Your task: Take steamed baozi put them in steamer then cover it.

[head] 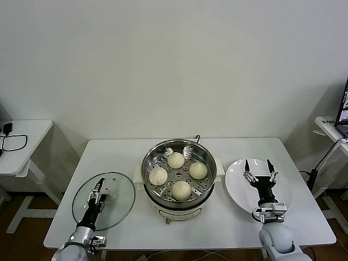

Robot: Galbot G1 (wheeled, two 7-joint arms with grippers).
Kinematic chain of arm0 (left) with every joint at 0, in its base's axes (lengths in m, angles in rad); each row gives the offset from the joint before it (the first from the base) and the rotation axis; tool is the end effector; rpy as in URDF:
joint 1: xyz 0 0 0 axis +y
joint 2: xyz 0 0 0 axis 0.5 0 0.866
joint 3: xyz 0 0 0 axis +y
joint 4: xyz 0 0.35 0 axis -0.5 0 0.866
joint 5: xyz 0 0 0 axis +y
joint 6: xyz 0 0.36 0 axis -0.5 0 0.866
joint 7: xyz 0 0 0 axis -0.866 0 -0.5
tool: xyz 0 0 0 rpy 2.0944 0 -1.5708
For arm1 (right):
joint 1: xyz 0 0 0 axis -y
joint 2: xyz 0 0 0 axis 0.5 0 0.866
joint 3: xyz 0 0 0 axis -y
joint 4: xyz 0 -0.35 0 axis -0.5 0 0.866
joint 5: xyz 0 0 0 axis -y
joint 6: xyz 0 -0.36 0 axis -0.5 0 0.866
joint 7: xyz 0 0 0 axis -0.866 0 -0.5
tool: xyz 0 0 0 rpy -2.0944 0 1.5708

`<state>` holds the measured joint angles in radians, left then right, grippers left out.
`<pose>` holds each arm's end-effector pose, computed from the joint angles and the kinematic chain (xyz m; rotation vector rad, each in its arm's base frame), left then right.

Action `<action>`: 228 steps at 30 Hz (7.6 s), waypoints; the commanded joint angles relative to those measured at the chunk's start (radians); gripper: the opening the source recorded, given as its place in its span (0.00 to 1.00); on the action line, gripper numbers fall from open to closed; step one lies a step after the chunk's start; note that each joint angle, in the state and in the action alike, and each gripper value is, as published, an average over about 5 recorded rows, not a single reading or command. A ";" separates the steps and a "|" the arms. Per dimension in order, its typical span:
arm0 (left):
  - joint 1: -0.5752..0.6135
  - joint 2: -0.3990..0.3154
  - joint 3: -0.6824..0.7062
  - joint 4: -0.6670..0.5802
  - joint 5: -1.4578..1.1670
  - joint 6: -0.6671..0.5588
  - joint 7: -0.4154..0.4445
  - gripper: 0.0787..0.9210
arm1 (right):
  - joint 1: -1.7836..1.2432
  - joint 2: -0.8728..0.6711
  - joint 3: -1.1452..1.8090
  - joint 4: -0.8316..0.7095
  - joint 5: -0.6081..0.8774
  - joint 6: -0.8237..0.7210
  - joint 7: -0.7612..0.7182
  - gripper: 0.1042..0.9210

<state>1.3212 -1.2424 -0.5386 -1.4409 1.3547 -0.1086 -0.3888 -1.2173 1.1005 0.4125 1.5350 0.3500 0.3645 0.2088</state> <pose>0.2425 0.1330 -0.4563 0.1113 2.0929 2.2664 0.2946 -0.1289 -0.3972 0.1382 3.0099 -0.1237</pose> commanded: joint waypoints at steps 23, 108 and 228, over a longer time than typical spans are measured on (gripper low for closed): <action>0.002 0.005 -0.049 -0.045 -0.032 0.002 0.033 0.18 | 0.001 0.006 -0.002 0.001 -0.019 0.011 -0.001 0.88; -0.259 -0.323 0.655 -0.388 0.313 0.646 0.648 0.14 | 0.070 0.085 0.037 -0.117 -0.090 0.002 0.011 0.88; 0.124 -0.046 -0.020 -0.307 -1.273 -0.221 0.470 0.88 | -0.175 0.055 0.137 0.095 0.100 -0.132 -0.183 0.88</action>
<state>1.4062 -1.2813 -0.5531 -1.8112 0.0485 -0.2106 0.0778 -1.3654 1.1476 0.5188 1.6229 0.4429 0.2428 0.0636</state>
